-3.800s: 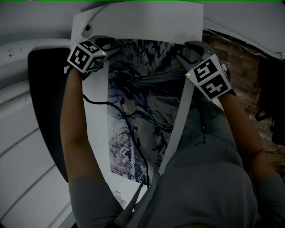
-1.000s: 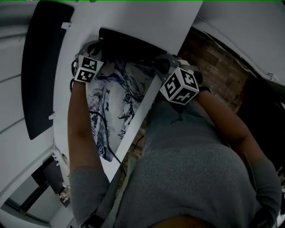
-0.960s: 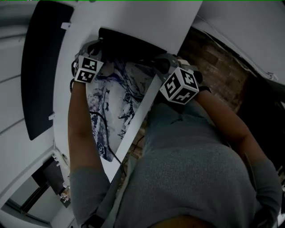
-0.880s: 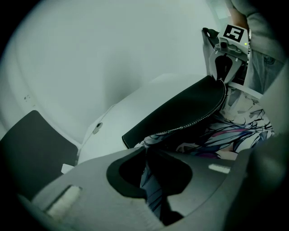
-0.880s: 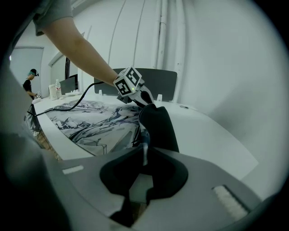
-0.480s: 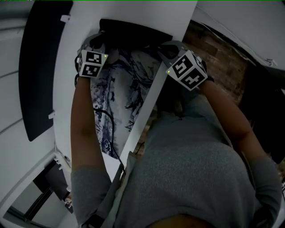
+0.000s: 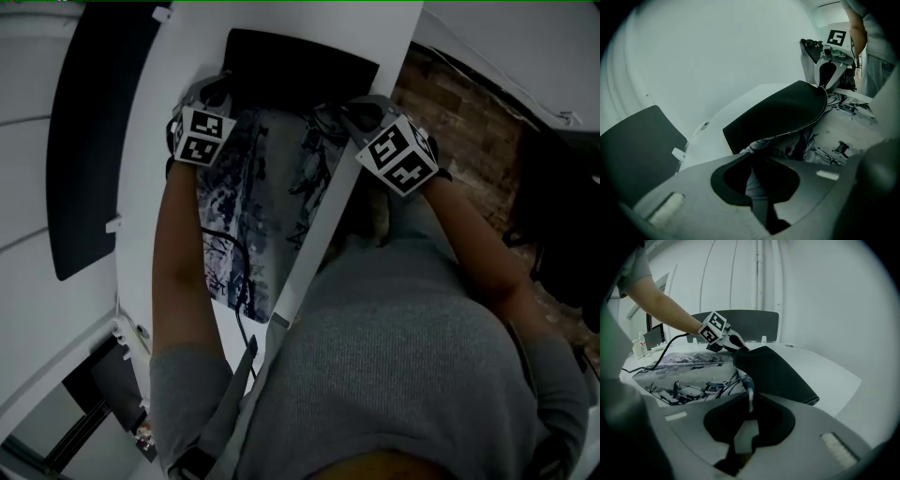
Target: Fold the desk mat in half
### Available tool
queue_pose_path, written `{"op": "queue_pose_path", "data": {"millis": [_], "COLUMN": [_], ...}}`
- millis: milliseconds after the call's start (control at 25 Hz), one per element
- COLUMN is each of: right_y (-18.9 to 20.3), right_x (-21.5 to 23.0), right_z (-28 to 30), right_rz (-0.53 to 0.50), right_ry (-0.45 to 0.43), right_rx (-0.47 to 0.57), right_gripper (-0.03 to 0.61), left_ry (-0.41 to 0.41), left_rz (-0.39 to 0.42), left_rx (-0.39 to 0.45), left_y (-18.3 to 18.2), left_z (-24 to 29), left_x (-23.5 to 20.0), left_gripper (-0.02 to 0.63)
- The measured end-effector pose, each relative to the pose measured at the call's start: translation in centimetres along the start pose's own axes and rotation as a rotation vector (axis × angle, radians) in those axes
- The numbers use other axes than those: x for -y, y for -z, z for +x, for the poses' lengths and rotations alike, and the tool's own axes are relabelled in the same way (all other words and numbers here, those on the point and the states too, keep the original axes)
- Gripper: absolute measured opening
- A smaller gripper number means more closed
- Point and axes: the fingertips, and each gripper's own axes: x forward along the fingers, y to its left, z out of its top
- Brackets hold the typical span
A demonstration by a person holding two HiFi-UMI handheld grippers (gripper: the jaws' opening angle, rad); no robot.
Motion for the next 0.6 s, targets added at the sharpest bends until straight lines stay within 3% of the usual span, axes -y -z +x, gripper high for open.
{"op": "queue_pose_path", "data": {"millis": [600], "right_y": [0.3], "right_x": [-8.3], "right_z": [-0.3], "right_rz": [-0.018], "right_ry": [0.019], "right_rx": [-0.027], "right_gripper": [0.028], "left_ry": [-0.021], "left_rz": [-0.028], "left_rx": [0.005], "left_y": [5.1], "left_z": [-5.8], "left_x": [2.5], "left_gripper": [0.029]}}
